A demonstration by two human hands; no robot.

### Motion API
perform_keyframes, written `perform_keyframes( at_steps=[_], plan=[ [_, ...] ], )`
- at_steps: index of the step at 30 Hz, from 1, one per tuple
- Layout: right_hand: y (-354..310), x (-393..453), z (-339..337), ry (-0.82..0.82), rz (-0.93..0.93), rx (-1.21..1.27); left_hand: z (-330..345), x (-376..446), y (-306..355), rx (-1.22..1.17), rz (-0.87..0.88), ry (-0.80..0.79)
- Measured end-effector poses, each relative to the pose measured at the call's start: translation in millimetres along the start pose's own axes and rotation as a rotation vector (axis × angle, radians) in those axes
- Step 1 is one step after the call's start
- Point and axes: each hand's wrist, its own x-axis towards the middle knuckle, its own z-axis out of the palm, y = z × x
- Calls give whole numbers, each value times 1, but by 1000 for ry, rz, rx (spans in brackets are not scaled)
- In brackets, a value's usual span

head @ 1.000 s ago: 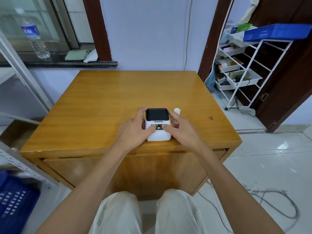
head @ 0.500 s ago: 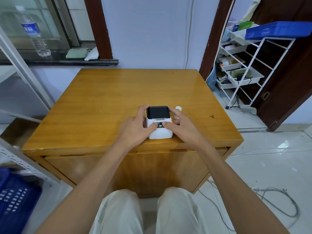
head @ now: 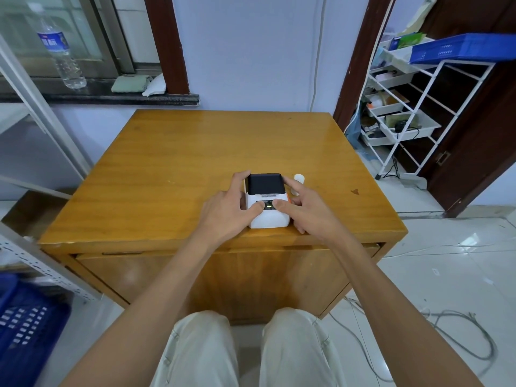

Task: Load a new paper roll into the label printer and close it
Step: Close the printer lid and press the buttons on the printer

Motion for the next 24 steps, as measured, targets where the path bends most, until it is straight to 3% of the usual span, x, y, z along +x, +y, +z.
perform_keyframes(
  at_steps=[24],
  plan=[
    [0,-2,-1,-13,-58,-25,-1,0,1,-19,-3,-2]
  ],
)
